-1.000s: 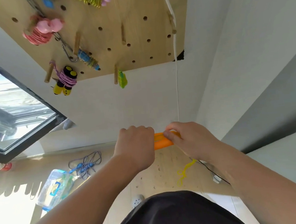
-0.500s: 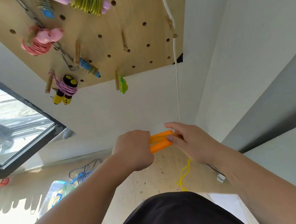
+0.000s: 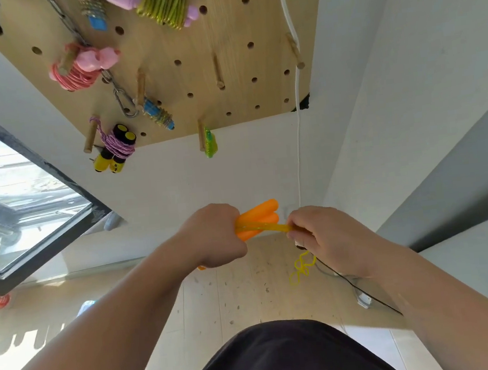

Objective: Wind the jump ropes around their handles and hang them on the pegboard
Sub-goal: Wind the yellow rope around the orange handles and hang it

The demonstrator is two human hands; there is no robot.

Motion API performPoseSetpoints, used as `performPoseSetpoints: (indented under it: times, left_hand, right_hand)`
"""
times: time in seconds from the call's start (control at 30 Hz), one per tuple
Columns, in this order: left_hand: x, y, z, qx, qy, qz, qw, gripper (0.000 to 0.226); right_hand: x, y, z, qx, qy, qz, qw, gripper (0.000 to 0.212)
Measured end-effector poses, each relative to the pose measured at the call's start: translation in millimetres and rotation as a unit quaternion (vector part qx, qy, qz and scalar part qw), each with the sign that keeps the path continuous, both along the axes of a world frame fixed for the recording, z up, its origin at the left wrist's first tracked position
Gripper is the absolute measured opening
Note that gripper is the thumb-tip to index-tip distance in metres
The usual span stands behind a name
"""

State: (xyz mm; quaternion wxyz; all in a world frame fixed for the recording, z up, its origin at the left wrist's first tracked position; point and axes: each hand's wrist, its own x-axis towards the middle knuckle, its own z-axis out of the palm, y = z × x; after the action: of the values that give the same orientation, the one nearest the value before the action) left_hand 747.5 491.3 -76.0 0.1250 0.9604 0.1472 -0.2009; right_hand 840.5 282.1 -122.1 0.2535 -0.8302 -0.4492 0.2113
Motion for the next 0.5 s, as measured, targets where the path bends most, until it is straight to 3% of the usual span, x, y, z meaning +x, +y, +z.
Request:
performPoseSetpoints:
  times: [0.17, 0.3, 0.37, 0.43, 0.5]
  left_hand:
    - [-3, 1, 19, -0.114, -0.020, 0.007, 0.993, 0.020]
    - [-2, -5, 31, -0.191, -0.005, -0.003, 0.982, 0.023]
    - [-1, -10, 34, -0.236, 0.028, -0.028, 0.971, 0.027]
    - [0, -15, 33, -0.267, 0.089, -0.069, 0.957, 0.030]
    - [1, -21, 28, -0.236, 0.138, -0.111, 0.956, 0.031]
  right_hand:
    - [2, -5, 4, 0.065, 0.015, 0.005, 0.998, 0.009]
    - [7, -4, 7, 0.063, -0.003, 0.042, 0.997, 0.017]
    - [10, 0, 7, 0.067, -0.016, 0.076, 0.995, 0.009]
    - [16, 5, 11, 0.042, -0.055, 0.119, 0.990, 0.020]
    - [25, 12, 13, 0.003, -0.136, 0.174, 0.975, 0.024]
